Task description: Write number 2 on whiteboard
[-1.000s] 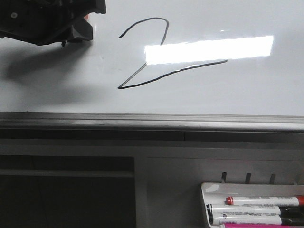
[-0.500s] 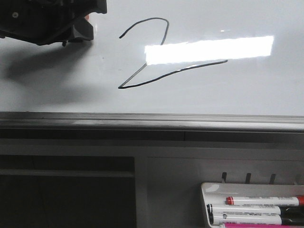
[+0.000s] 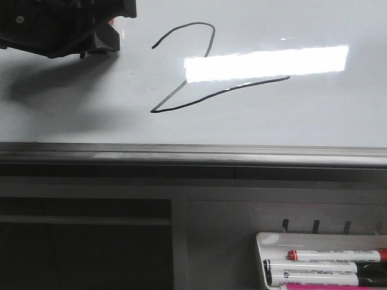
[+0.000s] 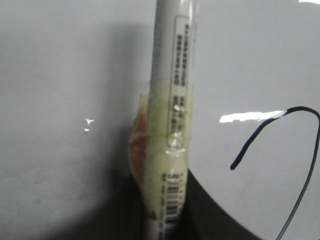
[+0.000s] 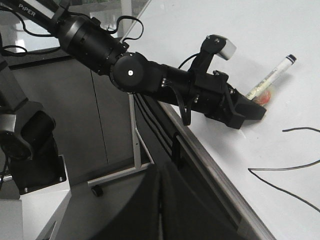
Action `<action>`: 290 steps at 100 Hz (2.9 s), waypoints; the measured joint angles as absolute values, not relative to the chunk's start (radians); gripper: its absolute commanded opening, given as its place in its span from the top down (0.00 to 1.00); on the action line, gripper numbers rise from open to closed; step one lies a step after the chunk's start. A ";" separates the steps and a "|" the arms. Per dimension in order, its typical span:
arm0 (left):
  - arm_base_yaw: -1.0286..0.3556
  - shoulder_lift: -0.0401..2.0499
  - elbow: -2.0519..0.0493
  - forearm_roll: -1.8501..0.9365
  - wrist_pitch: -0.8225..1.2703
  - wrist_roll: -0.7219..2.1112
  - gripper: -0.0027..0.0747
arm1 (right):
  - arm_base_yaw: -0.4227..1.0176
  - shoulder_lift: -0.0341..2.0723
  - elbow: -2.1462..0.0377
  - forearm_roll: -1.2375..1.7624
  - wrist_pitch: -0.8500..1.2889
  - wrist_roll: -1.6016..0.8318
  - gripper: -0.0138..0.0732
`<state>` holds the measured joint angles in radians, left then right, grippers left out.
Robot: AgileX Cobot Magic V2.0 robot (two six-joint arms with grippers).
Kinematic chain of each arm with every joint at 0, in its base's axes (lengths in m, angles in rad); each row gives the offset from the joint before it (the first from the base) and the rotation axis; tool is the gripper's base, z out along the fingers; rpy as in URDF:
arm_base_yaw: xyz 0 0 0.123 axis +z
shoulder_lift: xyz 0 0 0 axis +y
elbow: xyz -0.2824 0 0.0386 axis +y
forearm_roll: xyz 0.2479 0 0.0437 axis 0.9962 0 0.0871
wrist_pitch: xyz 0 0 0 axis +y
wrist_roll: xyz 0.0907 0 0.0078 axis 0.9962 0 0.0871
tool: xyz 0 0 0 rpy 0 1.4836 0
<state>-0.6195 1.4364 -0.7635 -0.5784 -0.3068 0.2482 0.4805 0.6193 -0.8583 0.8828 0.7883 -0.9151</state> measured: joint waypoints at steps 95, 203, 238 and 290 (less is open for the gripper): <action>-0.628 1.436 -0.766 -0.560 -0.298 0.248 0.43 | 0.481 0.619 -0.858 0.887 0.788 -0.913 0.92; -0.620 0.544 -0.742 -0.208 0.387 0.264 0.90 | 0.481 0.254 -0.593 0.588 0.536 -0.734 0.92; -0.620 0.194 -0.575 -0.167 0.645 0.264 0.99 | 0.481 -0.011 -0.313 0.531 0.502 -0.704 0.92; -0.620 0.157 -0.458 -0.167 0.670 0.264 0.99 | 0.481 -0.012 -0.275 0.550 0.519 -0.704 0.92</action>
